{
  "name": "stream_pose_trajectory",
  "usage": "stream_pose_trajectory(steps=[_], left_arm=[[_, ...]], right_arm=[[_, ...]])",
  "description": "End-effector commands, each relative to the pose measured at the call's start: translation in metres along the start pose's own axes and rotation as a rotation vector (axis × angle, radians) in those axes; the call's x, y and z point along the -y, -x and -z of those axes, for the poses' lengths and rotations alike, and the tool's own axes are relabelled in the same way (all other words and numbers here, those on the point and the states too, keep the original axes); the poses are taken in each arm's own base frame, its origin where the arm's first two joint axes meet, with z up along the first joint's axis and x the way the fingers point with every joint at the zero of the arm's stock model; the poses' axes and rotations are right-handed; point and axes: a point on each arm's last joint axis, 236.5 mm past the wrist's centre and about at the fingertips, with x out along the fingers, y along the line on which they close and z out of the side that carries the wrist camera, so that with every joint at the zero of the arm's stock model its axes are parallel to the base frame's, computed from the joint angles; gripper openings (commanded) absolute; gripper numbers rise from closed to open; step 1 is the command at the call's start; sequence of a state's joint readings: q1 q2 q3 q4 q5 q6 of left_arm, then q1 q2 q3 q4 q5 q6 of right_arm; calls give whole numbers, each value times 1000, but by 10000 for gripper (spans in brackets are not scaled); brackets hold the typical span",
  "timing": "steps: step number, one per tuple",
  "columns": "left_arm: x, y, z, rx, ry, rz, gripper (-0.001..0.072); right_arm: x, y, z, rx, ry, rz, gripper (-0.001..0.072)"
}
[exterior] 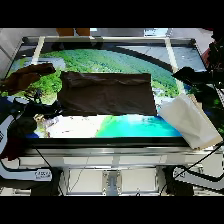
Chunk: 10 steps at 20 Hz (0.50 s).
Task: Fold the shirts.
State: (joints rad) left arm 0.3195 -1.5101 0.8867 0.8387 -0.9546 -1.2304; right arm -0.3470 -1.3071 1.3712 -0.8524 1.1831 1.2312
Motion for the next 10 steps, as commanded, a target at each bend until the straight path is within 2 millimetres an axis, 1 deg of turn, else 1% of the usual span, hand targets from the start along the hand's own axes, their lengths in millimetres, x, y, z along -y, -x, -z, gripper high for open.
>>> stream_pose_trajectory(steps=[1, 2, 3, 4, 5, 7, 8, 9, 10], left_arm=[[15, -7, -11, 36, 23, 62, 122], [24, -3, -18, 59, 9, 90, 8], [31, 1, -24, 73, 4, 105, 12], [35, 5, -28, 80, -8, 112, 11], [38, 9, -31, 83, -23, 112, 11], [41, 13, -33, 92, -39, 109, 12], [42, 14, -32, 87, -40, 113, 11], [43, 14, -30, 78, -42, 116, 11], [44, 14, -27, 67, -43, 120, 12]], right_arm=[[-6, 1, 13, -57, -9, -23, 447], [-6, 1, 28, -115, -11, -24, 447], [-2, 1, 46, -180, -39, -16, 447], [5, -3, 71, -252, -90, -2, 447], [11, -9, 101, -321, -144, 0, 447], [16, -30, 163, -402, -300, -28, 451], [15, -42, 189, -426, -385, -58, 467], [12, -51, 213, -448, -473, -89, 556], [8, -60, 231, -456, -559, -121, 607]])
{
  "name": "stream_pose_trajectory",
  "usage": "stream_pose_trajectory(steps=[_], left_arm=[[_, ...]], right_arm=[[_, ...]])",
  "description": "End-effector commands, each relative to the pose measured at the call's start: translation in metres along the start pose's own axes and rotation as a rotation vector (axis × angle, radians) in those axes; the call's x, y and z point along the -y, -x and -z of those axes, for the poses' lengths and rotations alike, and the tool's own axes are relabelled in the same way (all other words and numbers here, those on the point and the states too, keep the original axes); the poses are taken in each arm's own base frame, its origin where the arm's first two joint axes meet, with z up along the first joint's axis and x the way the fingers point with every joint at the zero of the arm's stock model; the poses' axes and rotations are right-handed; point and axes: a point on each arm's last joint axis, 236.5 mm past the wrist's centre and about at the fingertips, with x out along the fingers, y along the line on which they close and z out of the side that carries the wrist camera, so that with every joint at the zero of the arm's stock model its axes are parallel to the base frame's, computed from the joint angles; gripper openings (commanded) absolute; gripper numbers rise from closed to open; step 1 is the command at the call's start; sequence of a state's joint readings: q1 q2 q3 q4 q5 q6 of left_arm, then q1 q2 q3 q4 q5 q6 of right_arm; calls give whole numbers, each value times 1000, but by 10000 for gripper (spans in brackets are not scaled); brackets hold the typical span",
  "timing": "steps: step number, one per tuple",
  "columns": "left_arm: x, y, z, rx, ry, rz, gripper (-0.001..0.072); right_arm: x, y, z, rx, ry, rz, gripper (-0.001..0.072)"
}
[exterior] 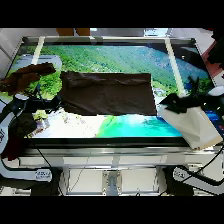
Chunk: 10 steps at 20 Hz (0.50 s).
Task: Fold the shirts.
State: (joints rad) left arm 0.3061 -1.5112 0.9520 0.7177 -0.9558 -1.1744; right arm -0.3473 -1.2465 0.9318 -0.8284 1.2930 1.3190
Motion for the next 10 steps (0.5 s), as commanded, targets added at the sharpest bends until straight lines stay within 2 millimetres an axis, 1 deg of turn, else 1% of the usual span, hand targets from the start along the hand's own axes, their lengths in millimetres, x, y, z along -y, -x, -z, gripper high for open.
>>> stream_pose_trajectory(steps=[1, 2, 3, 5, 6, 8, 10], left_arm=[[7, 2, 3, -18, -15, 22, 12], [8, 2, 4, -21, -21, 24, 12], [8, 2, 4, -21, -21, 24, 12], [8, 2, 4, -21, -20, 25, 12], [8, 2, 4, -20, -20, 26, 11], [8, 2, 2, -15, -19, 24, 12], [8, 2, 2, -14, -19, 25, 12]], right_arm=[[17, -53, 55, -53, -281, -122, 620], [24, -62, 50, 4, -342, -134, 619], [35, -68, 38, 88, -407, -131, 619], [51, -69, 10, 244, -520, -135, 618], [55, -67, -1, 300, -563, -143, 617], [61, -63, -16, 373, -599, -141, 610], [59, -69, -23, 417, -590, -113, 608]])
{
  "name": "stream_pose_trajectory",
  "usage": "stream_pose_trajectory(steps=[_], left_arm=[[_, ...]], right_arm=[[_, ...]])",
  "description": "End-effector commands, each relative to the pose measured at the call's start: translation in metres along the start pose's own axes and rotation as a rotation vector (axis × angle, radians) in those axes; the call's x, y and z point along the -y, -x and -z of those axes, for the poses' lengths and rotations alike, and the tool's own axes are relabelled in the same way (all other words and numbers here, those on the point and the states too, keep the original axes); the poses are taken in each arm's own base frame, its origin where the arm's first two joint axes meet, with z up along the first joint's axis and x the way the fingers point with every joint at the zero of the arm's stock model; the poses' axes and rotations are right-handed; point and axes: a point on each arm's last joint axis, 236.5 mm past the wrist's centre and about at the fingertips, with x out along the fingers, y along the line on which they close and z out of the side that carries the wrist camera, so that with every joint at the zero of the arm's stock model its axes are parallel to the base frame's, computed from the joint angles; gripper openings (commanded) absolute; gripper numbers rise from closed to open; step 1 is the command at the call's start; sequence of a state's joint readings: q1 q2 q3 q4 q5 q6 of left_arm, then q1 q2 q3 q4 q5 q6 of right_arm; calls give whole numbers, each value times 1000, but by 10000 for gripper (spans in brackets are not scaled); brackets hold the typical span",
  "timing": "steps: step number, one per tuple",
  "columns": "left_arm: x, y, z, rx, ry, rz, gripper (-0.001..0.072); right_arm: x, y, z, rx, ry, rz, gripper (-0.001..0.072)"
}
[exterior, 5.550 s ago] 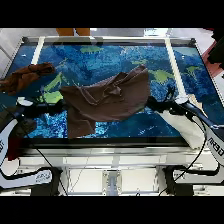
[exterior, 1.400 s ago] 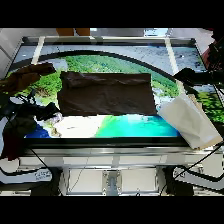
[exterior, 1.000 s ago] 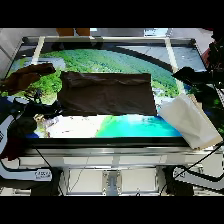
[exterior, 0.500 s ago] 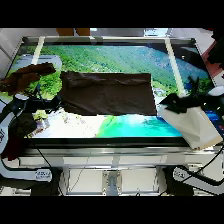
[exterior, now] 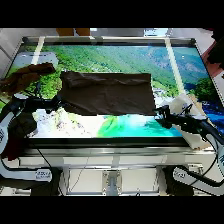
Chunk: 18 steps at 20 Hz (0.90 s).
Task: Fold the shirts.
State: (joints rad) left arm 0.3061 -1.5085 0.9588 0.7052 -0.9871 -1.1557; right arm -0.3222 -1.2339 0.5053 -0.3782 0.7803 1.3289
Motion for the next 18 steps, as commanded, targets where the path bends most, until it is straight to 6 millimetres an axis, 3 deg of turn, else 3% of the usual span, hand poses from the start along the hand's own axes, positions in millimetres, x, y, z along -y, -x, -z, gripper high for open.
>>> stream_pose_trajectory(steps=[1, 4, 6, 7, 8, 9, 11, 12, 14, 16, 18], left_arm=[[1, 0, -1, 3, -1, 1, 11], [1, 0, 0, -1, -1, 3, 12], [1, 0, 0, 0, -1, 3, 12], [1, 0, 0, 0, -1, 3, 12], [2, 1, -1, 2, -1, 6, 12], [6, 3, -5, 14, -8, 13, 12], [27, 20, -24, 77, -70, 39, 11], [42, 34, -36, 121, -118, 50, 11], [86, 83, -62, 256, -269, 64, 10], [139, 157, -73, 437, -430, 63, 11], [186, 242, -56, 636, -593, 20, 11]], right_arm=[[1, -13, -21, 148, -53, 10, 607], [4, -35, -7, 156, -15, 55, 480], [3, -38, -7, 173, 3, 66, 473], [2, -38, -9, 185, -11, 60, 382], [-2, -37, -14, 196, -3, 47, 165], [-11, -36, -16, 198, 67, 33, 40], [-55, -22, -28, 240, 281, -31, 31], [-85, -8, -33, 278, 386, -76, 30], [-153, 37, -38, 389, 655, -155, 29], [-208, 100, -26, 493, 949, -171, 29], [-235, 173, -4, 566, 1089, -155, 29]])
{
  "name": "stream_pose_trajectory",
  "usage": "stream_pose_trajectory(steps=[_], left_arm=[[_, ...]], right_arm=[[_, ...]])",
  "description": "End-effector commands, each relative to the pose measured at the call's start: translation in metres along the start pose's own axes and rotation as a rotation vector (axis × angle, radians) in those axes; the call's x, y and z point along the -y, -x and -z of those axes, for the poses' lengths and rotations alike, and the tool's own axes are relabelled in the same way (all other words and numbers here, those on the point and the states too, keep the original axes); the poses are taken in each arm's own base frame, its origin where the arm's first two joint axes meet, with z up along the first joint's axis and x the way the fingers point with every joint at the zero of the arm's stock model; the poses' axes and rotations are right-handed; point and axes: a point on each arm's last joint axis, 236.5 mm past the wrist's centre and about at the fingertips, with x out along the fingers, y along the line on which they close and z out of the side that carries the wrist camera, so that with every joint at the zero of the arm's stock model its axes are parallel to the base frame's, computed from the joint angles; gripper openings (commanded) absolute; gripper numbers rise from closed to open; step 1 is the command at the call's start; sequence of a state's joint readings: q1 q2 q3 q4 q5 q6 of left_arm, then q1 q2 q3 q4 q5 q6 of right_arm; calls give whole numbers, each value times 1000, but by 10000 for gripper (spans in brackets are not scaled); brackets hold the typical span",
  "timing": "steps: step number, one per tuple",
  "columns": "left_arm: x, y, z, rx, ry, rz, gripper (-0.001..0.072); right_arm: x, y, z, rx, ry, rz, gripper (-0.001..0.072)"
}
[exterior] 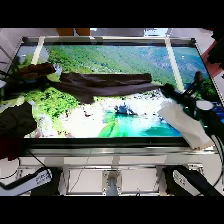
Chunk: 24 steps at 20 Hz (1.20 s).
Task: Fold the shirts.
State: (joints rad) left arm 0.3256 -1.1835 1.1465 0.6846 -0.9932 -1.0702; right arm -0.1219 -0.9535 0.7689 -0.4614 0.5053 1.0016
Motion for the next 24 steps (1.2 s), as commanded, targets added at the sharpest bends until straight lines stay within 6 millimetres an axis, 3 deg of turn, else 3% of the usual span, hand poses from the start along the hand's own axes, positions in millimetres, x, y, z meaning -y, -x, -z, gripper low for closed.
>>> stream_pose_trajectory(steps=[1, 4, 6, 8, 9, 10, 11, 13, 15, 17, 19, 21, 24], left_arm=[[78, 121, -53, 294, -286, -63, 11], [141, 237, -59, 599, -453, -186, 10], [180, 314, -67, 870, -482, -236, 9], [204, 349, -66, 944, -508, -254, 8], [215, 354, -69, 939, -520, -236, 8], [219, 353, -73, 924, -523, -220, 8], [217, 344, -80, 895, -512, -205, 8], [194, 304, -92, 779, -450, -172, 8], [156, 239, -95, 577, -351, -117, 8], [109, 165, -91, 364, -255, -85, 8], [70, 95, -85, 228, -210, -90, 8], [31, 22, -83, 156, -185, -129, 8], [-15, -79, -67, 109, -118, -167, 8]], right_arm=[[-51, 101, -59, 96, 347, 50, 29], [-77, 214, -69, 193, 469, 188, 28], [-113, 294, -95, 432, 563, 273, 25], [-151, 357, -123, 643, 641, 320, 24], [-165, 368, -135, 686, 662, 306, 24], [-171, 364, -145, 685, 674, 294, 24], [-172, 347, -152, 648, 670, 257, 24], [-165, 278, -155, 479, 618, 105, 25], [-145, 199, -154, 297, 515, -47, 26], [-102, 124, -150, 149, 399, -100, 25], [-54, 48, -122, -20, 340, -89, 26], [-12, -23, -79, -171, 312, -48, 26], [29, -109, -26, -249, 260, 6, 26]])
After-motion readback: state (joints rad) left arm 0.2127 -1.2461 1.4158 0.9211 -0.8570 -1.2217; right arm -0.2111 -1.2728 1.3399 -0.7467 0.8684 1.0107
